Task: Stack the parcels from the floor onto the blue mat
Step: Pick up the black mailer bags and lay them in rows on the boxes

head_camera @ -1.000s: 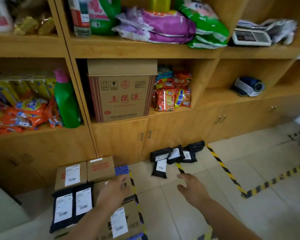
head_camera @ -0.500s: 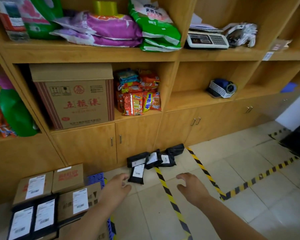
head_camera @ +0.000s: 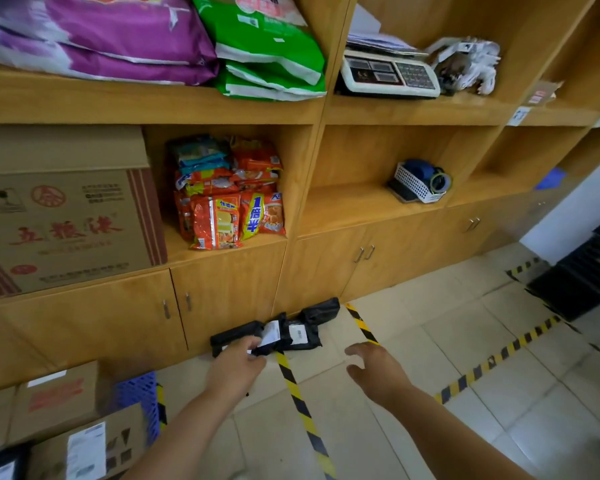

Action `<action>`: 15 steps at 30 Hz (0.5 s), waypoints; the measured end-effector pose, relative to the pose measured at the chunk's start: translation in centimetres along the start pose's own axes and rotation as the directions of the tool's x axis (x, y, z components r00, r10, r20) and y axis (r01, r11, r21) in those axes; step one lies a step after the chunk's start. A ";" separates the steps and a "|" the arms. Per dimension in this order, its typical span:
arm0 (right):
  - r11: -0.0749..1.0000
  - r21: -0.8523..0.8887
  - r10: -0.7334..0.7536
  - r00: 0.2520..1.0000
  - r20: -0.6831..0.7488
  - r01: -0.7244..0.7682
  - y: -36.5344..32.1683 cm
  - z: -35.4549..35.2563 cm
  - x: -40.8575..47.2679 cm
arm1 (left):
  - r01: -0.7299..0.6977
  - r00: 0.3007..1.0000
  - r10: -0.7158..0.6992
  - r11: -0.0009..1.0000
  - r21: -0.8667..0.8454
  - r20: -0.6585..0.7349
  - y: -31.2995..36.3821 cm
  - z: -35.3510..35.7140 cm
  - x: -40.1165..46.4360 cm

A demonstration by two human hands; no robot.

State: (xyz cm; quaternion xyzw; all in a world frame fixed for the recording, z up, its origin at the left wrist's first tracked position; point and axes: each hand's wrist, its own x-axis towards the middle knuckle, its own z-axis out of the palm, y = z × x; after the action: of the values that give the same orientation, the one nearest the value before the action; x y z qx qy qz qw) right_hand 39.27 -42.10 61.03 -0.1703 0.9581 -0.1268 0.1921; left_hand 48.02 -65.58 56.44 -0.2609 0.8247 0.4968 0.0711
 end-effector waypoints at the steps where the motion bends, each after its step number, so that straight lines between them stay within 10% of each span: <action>1: 1.000 0.005 0.016 1.000 0.005 -0.016 0.3 -0.5 1.2 | -0.002 1.000 0.002 1.000 0.012 0.007 0.8 0.1 1.3; 15: 0.996 0.046 0.069 0.991 0.116 -0.075 9.5 -5.3 14.9 | 0.040 0.999 -0.040 0.998 0.053 0.003 8.2 5.8 14.9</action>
State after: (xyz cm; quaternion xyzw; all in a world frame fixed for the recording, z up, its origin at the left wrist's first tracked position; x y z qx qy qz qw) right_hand 21.52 -38.12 58.05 -0.1376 0.9476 -0.1340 0.2552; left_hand 30.33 -62.90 54.37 -0.2743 0.8320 0.4740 0.0894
